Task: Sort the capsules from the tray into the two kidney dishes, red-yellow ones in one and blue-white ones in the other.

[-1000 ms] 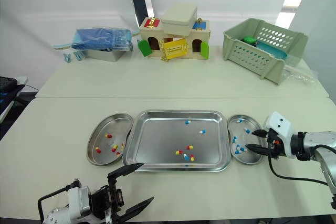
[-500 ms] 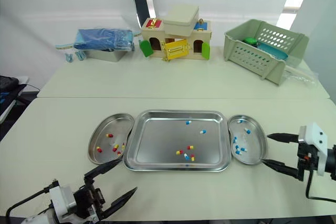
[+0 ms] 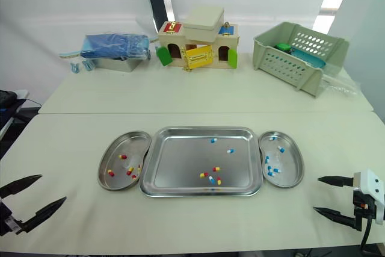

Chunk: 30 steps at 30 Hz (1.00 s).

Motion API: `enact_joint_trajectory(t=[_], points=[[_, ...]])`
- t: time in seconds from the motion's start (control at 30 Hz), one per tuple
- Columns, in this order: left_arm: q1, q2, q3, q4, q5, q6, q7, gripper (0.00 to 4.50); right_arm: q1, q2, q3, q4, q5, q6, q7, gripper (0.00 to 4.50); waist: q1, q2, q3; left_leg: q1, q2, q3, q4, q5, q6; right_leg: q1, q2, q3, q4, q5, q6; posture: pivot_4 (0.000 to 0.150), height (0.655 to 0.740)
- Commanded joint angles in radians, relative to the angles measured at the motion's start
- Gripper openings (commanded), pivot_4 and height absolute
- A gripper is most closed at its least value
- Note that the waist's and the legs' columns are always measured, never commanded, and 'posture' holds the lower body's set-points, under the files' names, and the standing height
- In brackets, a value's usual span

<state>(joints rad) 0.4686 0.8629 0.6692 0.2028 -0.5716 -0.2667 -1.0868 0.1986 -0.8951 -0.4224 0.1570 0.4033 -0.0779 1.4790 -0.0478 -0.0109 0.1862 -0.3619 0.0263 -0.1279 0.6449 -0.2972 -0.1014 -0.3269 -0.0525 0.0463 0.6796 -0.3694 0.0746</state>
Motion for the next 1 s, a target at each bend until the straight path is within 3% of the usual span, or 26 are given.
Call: enact_joint_trajectory(t=[0.03, 0.4, 0.63, 0.87, 1.0], points=[[-0.040, 0.035, 0.036, 0.056, 0.018, 0.001, -0.030, 4.50, -0.005, -0.012, -0.011, 0.021, 0.014, -0.039, 0.012, 4.48, 0.003, 0.000, 0.000, 0.000, 0.000, 0.000, 0.000, 0.000, 0.000, 0.000, 0.000, 0.000, 0.000, 0.000, 0.000, 0.150, 0.7400], [-0.089, 0.068, -0.025, 0.011, 0.118, 0.049, -0.067, 4.50, 0.121, 0.075, -0.043, -0.083, 0.091, -0.088, -0.012, 4.48, 0.001, 0.000, 0.000, -0.001, 0.000, -0.001, 0.000, 0.000, 0.000, 0.000, 0.000, 0.000, 0.000, 0.000, 0.000, 0.150, 0.7400], [-0.135, 0.146, -0.094, -0.169, 0.139, 0.212, -0.071, 4.50, 0.247, 0.203, -0.012, -0.298, 0.199, -0.049, -0.077, 4.48, 0.008, 0.000, 0.000, 0.000, 0.000, -0.001, 0.000, 0.000, 0.000, 0.000, 0.000, 0.000, 0.000, 0.000, 0.000, 0.150, 0.7400], [-0.353, 0.190, -0.281, -0.321, 0.121, 0.400, -0.062, 4.50, 0.290, 0.346, 0.041, -0.445, 0.238, -0.060, -0.178, 4.48, 0.013, 0.001, 0.000, -0.001, 0.001, -0.002, 0.000, 0.000, 0.000, 0.000, 0.000, -0.001, 0.000, 0.000, 0.000, 0.150, 0.7400], [-0.511, 0.165, -0.410, -0.382, 0.102, 0.466, -0.088, 4.50, 0.327, 0.387, 0.084, -0.456, 0.202, -0.099, -0.183, 4.48, 0.014, 0.001, 0.000, -0.001, 0.000, -0.001, 0.000, 0.000, 0.000, 0.000, 0.000, -0.001, 0.000, 0.000, 0.000, 0.150, 0.7400]])
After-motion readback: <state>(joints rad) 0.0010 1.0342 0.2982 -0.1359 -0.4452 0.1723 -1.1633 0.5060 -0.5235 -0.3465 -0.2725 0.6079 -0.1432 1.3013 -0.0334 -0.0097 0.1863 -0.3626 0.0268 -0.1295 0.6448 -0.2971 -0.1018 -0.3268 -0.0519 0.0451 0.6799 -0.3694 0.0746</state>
